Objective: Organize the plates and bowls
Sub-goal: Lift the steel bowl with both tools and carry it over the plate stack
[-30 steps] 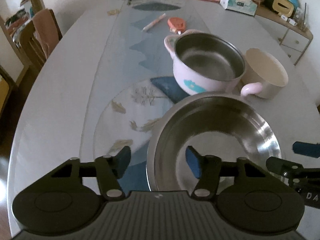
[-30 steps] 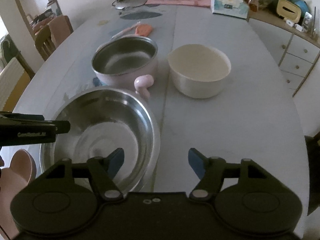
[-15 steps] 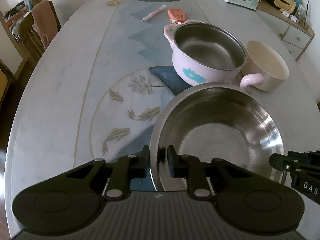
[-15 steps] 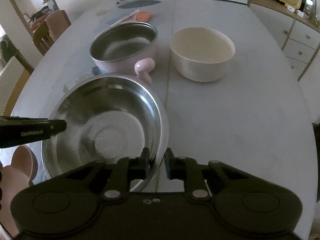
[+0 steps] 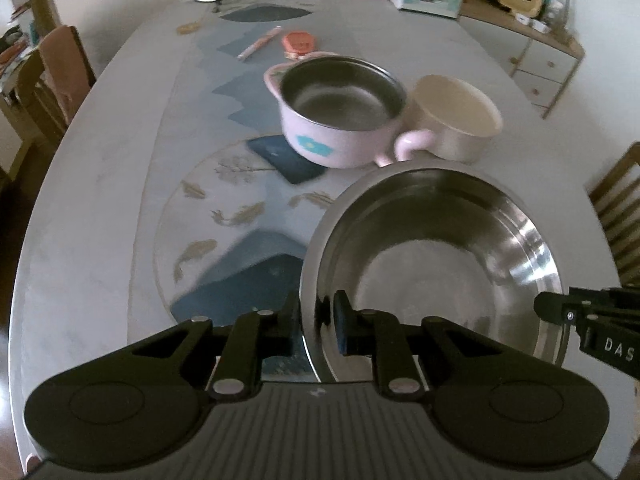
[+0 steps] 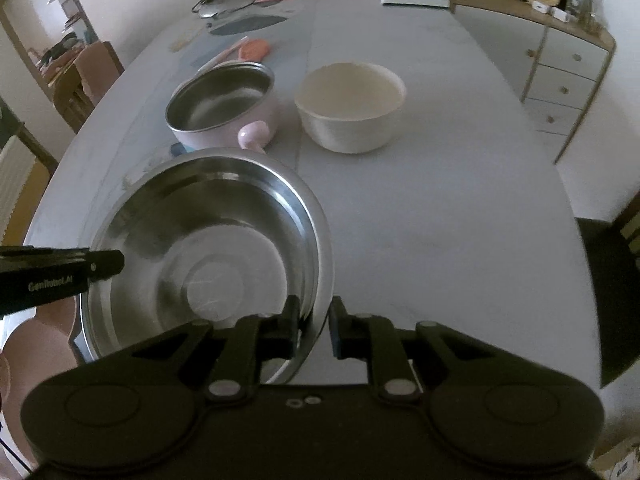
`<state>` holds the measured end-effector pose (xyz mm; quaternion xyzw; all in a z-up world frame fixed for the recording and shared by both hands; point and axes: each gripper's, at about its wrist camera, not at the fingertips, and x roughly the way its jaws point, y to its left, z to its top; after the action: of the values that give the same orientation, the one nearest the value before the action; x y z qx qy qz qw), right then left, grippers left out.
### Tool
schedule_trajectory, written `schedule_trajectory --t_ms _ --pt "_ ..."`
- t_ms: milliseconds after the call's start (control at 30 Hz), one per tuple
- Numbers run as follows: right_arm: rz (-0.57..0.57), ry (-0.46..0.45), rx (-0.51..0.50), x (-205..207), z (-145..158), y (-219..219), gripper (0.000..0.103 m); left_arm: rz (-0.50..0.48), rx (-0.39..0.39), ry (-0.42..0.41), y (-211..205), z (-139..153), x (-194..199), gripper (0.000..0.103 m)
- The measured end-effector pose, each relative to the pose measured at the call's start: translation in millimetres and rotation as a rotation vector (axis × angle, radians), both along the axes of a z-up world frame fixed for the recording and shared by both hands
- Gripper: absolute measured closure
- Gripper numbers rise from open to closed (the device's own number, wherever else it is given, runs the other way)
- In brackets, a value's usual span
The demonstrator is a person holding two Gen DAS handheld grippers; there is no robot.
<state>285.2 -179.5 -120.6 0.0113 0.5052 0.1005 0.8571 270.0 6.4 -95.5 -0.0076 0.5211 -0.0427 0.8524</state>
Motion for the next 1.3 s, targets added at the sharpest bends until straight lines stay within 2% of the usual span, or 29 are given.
schedule_trajectory --t_ms 333,767,1167,1300 --pt "-0.047 0.003 0.009 -54 14 -30 0.089 -0.121 -0.029 0.014 -27 8 -55 0.086" --pt "-0.133 0.077 -0.024 -121 -7 -74 0.089 -0.301 -0.031 0.092 -72 -15 -125 0.087" --pt "-0.180 0.108 -0.053 -150 -22 -90 0.089 -0.369 -0.026 0.126 -90 -33 -146 0.086" --pt "-0.188 0.105 -0.062 -155 -28 -92 0.088 -0.384 -0.017 0.103 -92 -34 -145 0.086"
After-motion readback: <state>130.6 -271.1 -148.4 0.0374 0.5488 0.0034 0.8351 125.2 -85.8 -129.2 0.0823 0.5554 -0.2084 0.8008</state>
